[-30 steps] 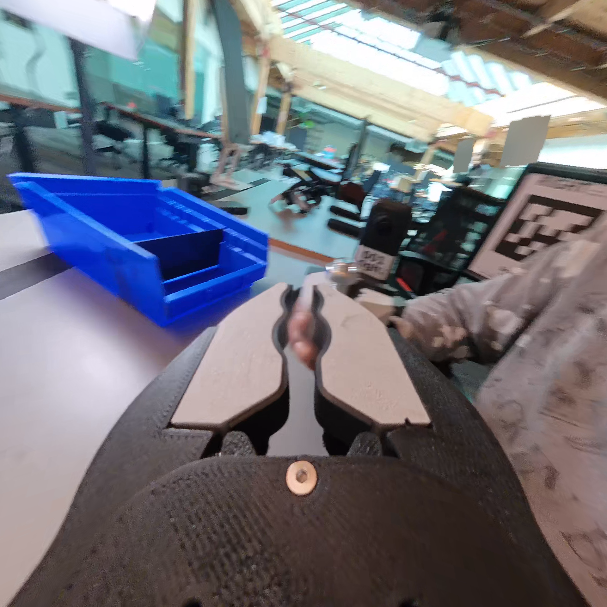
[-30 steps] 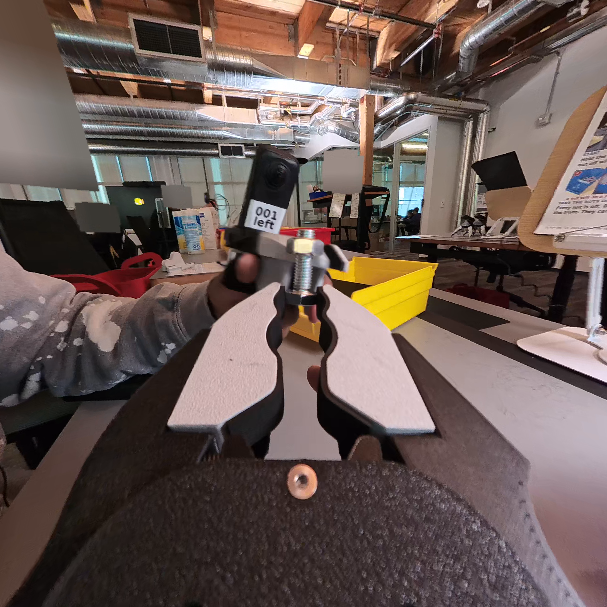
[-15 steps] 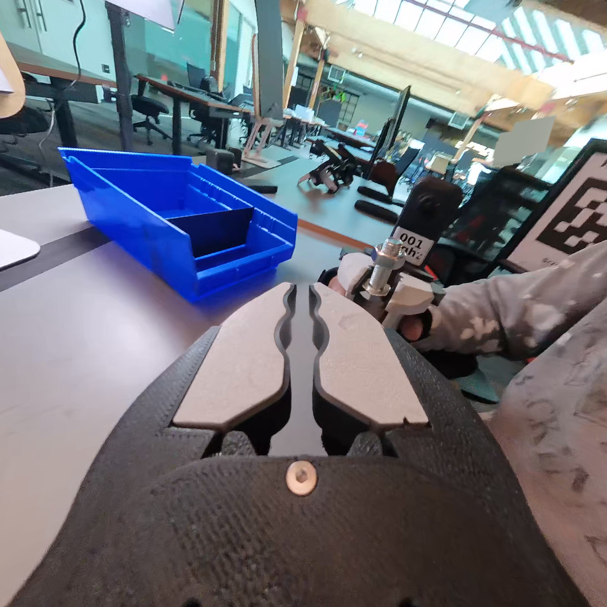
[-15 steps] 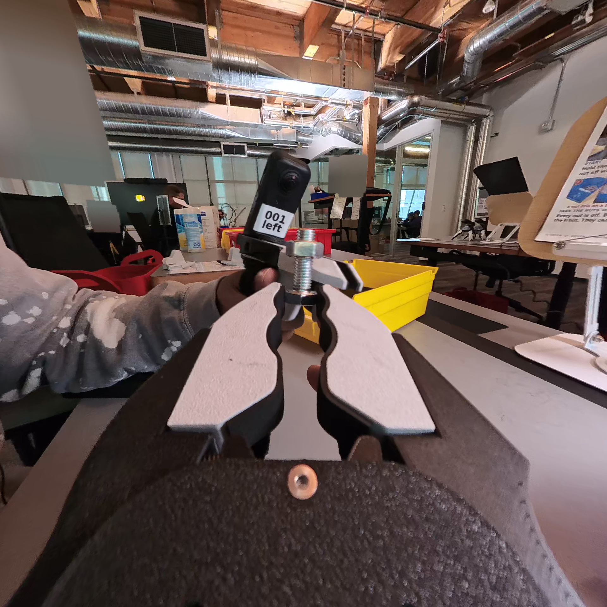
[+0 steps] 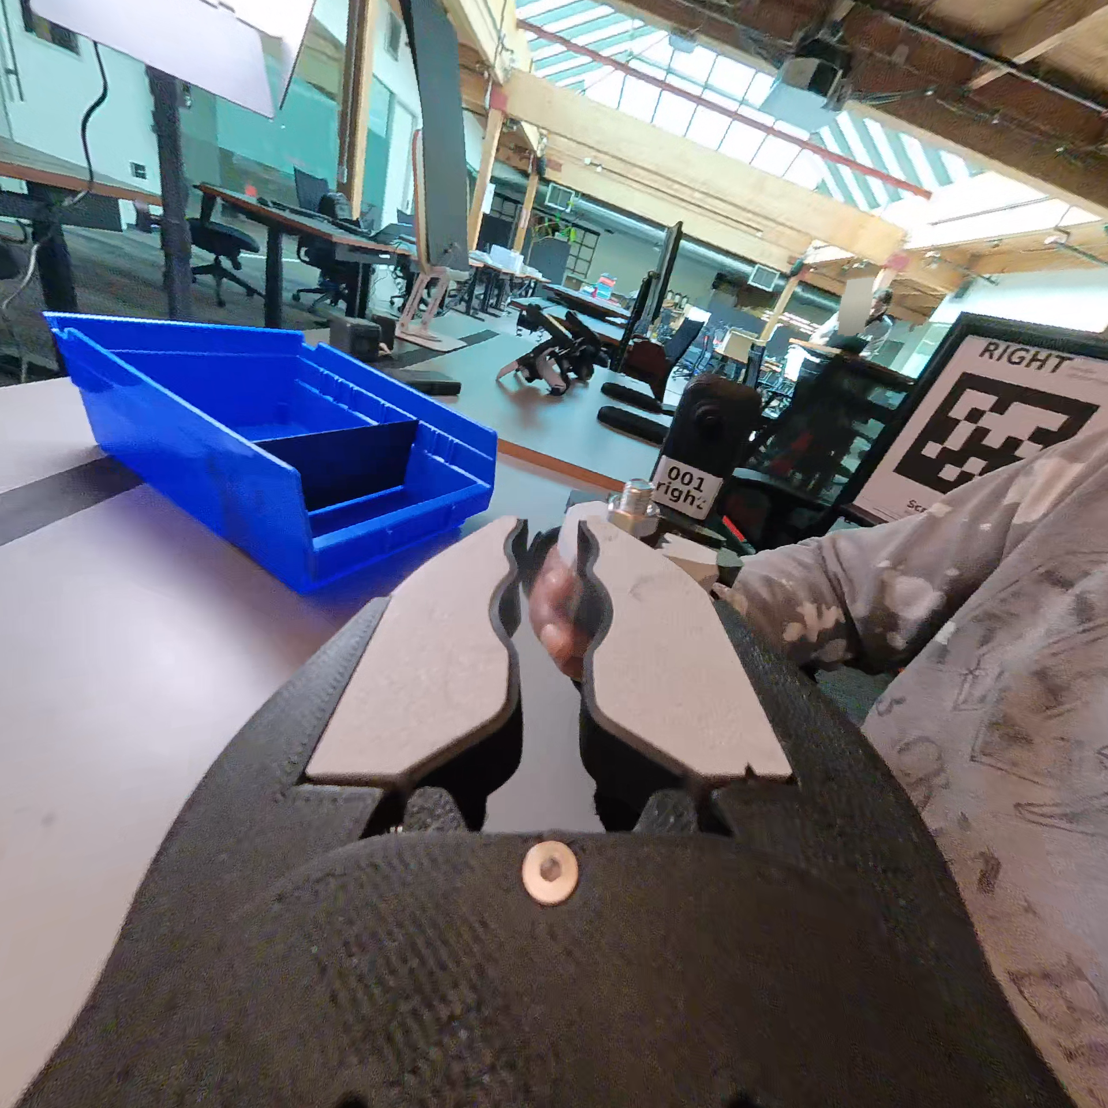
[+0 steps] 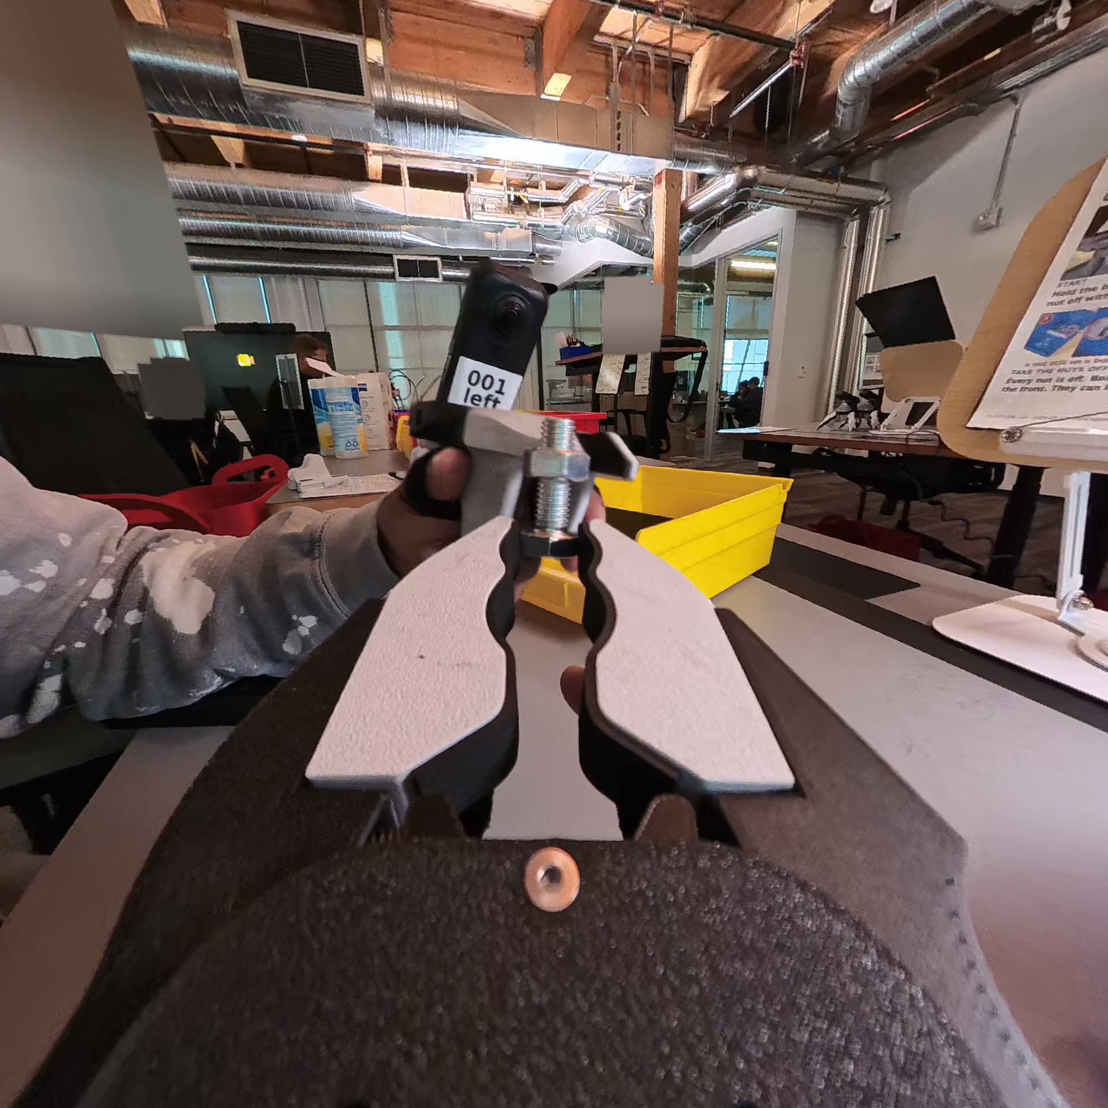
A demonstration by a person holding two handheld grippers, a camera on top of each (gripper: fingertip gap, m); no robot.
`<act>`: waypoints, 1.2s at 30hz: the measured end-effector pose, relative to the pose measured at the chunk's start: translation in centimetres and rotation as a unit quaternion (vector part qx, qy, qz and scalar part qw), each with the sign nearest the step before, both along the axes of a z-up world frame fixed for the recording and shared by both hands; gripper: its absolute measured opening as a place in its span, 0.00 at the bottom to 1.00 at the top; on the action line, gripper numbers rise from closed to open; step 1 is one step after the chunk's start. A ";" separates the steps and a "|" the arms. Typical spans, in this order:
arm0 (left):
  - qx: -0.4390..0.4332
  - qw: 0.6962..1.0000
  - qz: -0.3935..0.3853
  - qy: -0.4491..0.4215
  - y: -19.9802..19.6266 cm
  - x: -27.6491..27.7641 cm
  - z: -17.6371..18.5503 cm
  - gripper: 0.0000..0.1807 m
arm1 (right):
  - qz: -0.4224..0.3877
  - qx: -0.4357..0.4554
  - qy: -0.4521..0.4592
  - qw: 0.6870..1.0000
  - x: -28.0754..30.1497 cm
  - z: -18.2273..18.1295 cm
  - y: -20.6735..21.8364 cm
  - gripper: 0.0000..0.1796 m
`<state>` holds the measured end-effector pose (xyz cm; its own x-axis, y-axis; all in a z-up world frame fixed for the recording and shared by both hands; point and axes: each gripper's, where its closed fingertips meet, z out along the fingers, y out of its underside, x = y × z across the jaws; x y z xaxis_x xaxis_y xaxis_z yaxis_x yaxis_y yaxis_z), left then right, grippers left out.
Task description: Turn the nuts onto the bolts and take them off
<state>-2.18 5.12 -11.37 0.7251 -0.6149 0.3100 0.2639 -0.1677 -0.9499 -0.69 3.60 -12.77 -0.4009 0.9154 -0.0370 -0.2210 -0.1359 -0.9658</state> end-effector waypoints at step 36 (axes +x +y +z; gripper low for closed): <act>-0.013 0.999 0.015 0.029 0.5 0.5 -0.6 0.07 | 0.015 -0.025 0.022 0.999 0.6 1.1 0.2 0.10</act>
<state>-1.68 5.60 -12.00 0.7604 -0.5845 0.2830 0.2141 -0.1857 -0.9590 -0.04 3.79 -11.70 -0.4301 0.9005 -0.0641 -0.2588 -0.1910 -0.9469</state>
